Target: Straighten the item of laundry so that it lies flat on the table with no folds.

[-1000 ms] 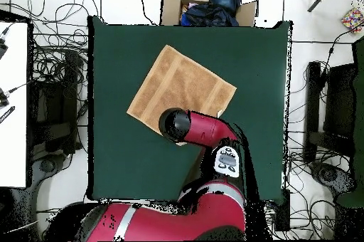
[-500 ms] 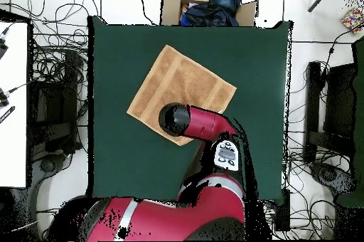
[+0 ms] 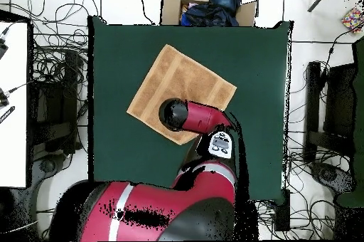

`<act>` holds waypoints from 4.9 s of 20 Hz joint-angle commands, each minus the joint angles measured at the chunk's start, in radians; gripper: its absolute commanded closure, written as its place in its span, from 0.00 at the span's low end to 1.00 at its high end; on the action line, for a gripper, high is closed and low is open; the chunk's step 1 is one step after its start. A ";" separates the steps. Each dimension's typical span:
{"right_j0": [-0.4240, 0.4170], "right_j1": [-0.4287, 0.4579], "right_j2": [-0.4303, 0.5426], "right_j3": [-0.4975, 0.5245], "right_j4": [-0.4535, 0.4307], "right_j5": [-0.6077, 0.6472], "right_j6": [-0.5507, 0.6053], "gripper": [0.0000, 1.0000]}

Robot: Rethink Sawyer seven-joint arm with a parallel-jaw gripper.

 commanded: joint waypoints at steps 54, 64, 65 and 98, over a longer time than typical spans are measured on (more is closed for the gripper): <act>-0.029 0.135 -0.004 0.115 -0.059 0.527 0.049 0.00; -0.029 0.186 0.078 -0.109 0.017 0.352 0.103 0.00; -0.028 0.185 0.080 -0.128 0.021 0.375 0.103 0.00; -0.159 0.119 0.290 0.114 0.007 0.198 -0.008 0.00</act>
